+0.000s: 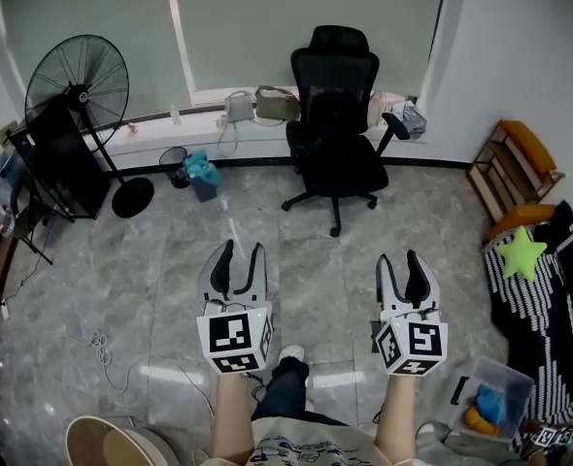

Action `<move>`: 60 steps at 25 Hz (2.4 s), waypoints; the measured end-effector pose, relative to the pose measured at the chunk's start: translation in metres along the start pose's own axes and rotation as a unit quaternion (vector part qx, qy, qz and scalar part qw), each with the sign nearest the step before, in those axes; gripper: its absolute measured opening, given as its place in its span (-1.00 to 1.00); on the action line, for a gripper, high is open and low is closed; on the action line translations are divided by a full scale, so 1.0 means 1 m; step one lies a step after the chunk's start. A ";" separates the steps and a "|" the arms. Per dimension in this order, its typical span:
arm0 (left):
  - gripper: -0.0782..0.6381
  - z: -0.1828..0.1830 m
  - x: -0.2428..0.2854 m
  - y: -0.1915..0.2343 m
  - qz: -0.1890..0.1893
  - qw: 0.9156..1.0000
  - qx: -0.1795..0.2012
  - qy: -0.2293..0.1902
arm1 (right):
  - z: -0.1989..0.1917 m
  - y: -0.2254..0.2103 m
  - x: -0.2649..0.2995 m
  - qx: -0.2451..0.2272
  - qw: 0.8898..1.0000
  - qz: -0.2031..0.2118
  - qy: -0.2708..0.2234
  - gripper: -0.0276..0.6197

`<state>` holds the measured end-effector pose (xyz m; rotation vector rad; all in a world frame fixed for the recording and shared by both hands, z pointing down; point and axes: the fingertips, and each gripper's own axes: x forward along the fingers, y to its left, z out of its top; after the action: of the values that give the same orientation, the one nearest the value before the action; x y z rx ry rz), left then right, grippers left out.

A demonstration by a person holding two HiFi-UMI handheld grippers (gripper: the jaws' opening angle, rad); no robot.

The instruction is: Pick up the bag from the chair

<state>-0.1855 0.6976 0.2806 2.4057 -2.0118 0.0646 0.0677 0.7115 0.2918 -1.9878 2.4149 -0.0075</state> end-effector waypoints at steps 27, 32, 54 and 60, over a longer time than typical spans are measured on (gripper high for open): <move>-0.04 0.015 0.397 0.033 -0.043 0.999 -0.021 -0.005 | 0.007 -0.107 0.359 -0.014 1.000 -0.022 -0.001 0.09; -0.04 0.008 0.447 0.030 -0.047 0.999 -0.024 0.005 | -0.001 -0.128 0.404 -0.014 1.000 -0.023 0.010 0.09; -0.03 0.016 0.752 -0.004 0.041 0.999 -0.024 0.009 | -0.003 -0.280 0.725 -0.024 0.996 0.083 0.011 0.10; -0.03 0.008 0.807 -0.014 0.051 0.998 -0.021 0.019 | -0.014 -0.311 0.782 -0.021 0.995 0.100 0.019 0.10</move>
<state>-0.0288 -0.0935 0.3010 2.2581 -2.0964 0.0665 0.2226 -0.1154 0.3035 -1.7666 2.6473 0.0084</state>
